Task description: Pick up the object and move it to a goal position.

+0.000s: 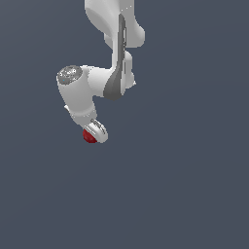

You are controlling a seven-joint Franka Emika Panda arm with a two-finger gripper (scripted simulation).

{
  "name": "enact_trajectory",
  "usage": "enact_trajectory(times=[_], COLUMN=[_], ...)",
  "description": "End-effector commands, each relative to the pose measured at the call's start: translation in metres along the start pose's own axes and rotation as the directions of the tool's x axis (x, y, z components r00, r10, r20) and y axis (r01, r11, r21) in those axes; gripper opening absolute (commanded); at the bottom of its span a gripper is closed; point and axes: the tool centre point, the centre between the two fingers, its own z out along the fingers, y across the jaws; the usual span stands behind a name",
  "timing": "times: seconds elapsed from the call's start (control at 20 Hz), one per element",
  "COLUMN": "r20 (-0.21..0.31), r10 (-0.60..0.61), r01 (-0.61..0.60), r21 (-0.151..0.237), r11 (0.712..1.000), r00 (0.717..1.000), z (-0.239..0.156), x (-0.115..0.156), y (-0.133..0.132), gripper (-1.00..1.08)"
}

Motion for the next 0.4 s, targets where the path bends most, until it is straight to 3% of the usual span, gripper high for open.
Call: enact_trajectory(times=[0.0, 0.35], r20=[-0.001, -0.002], r10=[-0.002, -0.002], r01=[0.002, 0.002], r21=[0.001, 0.0], r11=[1.0, 1.0], r00=[1.0, 1.0], z=[-0.015, -0.028], x=[0.008, 0.019], y=[0.014, 0.028], gripper=[-1.0, -1.0])
